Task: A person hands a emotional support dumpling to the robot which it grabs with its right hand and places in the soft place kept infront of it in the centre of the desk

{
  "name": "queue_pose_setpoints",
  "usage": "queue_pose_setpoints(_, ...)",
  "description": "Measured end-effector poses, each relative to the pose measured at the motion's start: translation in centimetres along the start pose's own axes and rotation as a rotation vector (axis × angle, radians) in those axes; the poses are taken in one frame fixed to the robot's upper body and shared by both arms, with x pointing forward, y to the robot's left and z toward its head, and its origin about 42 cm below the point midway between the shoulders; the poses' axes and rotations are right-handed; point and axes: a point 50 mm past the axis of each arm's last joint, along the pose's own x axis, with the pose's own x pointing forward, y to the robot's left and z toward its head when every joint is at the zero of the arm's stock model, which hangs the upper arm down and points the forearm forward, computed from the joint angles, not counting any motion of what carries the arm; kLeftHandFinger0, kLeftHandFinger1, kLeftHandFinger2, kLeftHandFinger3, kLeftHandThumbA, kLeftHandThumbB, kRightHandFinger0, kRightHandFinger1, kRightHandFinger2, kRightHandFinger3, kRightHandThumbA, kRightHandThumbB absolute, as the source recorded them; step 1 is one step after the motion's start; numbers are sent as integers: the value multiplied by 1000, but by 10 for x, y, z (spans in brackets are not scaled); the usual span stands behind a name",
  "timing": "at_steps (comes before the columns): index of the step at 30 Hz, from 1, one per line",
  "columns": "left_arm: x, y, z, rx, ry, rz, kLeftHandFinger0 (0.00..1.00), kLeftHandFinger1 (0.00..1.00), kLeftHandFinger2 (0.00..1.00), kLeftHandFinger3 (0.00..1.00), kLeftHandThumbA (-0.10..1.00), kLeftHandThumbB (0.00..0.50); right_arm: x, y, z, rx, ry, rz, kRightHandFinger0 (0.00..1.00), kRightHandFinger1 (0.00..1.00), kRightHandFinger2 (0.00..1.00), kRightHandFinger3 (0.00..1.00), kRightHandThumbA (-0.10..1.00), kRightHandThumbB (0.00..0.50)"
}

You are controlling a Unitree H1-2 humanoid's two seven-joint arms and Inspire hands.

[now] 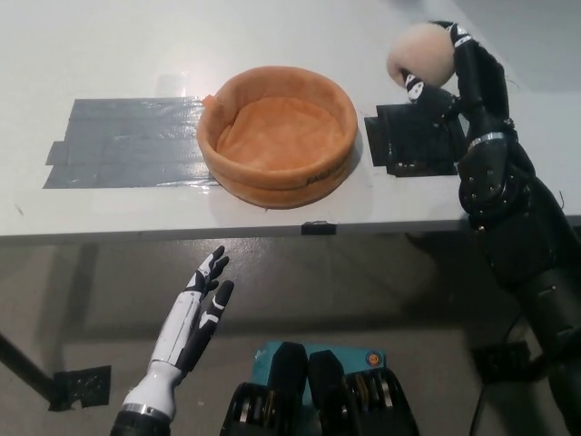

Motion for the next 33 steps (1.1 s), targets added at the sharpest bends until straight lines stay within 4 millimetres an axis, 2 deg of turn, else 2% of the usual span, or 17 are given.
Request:
queue_pose_setpoints(2,1,0,1,0,-2,0,1000,1000,1000,1000,1000,3,1,-1,6,9,-21,-16,0,424,849,787,-100,163)
queue_pose_setpoints(5,2,0,2,1,-7,1,1000,1000,1000,1000,1000,7,3,-5,33,36,-101,-49,0,397,813,700,-100,147)
queue_pose_setpoints(7,3,1,2,1,-7,1,1000,1000,1000,1000,1000,0,5,-4,49,52,-140,-58,0,391,814,712,-100,139)
queue_pose_setpoints(9,3,1,2,1,-8,1,1000,1000,1000,1000,1000,0,6,0,67,71,-179,-58,0,484,901,829,-100,131)
queue_pose_setpoints(10,3,1,2,2,-9,1,1000,1000,1000,1000,1000,0,7,3,76,79,-194,-53,0,487,901,830,-100,142)
queue_pose_setpoints(13,3,0,2,6,-9,-1,1000,1000,1000,1000,1000,0,6,16,98,96,-237,-30,0,342,745,665,-100,181)
queue_pose_setpoints(15,3,0,2,6,-9,-1,1000,1000,1000,1000,1000,6,4,26,108,98,-259,-8,0,285,725,665,-100,179)
queue_pose_setpoints(17,3,0,2,6,-9,0,1000,1000,1000,1000,1000,6,2,35,114,94,-266,14,0,276,738,684,-100,176)
queue_pose_setpoints(18,3,0,2,6,-9,0,1000,1000,1000,1000,1000,0,1,42,115,89,-265,31,0,323,813,758,-100,159)
queue_pose_setpoints(21,3,0,3,6,-10,-1,1000,1000,1000,1000,1000,0,-7,65,116,76,-249,83,0,364,853,820,-100,152)
queue_pose_setpoints(24,3,0,3,7,-10,-2,1000,1000,1000,1000,1000,0,-14,85,113,52,-236,133,11,426,854,834,-100,185)
queue_pose_setpoints(25,3,0,3,7,-10,-2,1000,1000,1000,1000,1000,0,-17,90,111,40,-231,150,292,710,1000,1000,16,250)
queue_pose_setpoints(26,3,0,3,7,-10,-3,1000,1000,1000,1000,1000,0,-18,94,109,28,-226,165,369,703,996,946,80,261)
queue_pose_setpoints(27,3,0,3,7,-10,-3,1000,1000,1000,1000,1000,0,-20,97,108,18,-225,184,817,1000,1000,1000,195,301)
queue_pose_setpoints(28,3,0,3,8,-10,-3,1000,1000,1000,1000,1000,0,-20,99,108,5,-224,209,1000,1000,1000,1000,253,320)
queue_pose_setpoints(30,3,0,3,8,-10,-3,1000,1000,1000,1000,1000,0,-21,102,107,-21,-220,262,1000,1000,1000,1000,398,381)
queue_pose_setpoints(33,3,0,3,9,-11,-5,1000,1000,1000,1000,1000,0,-22,104,103,-59,-204,328,1000,1000,1000,1000,521,390)
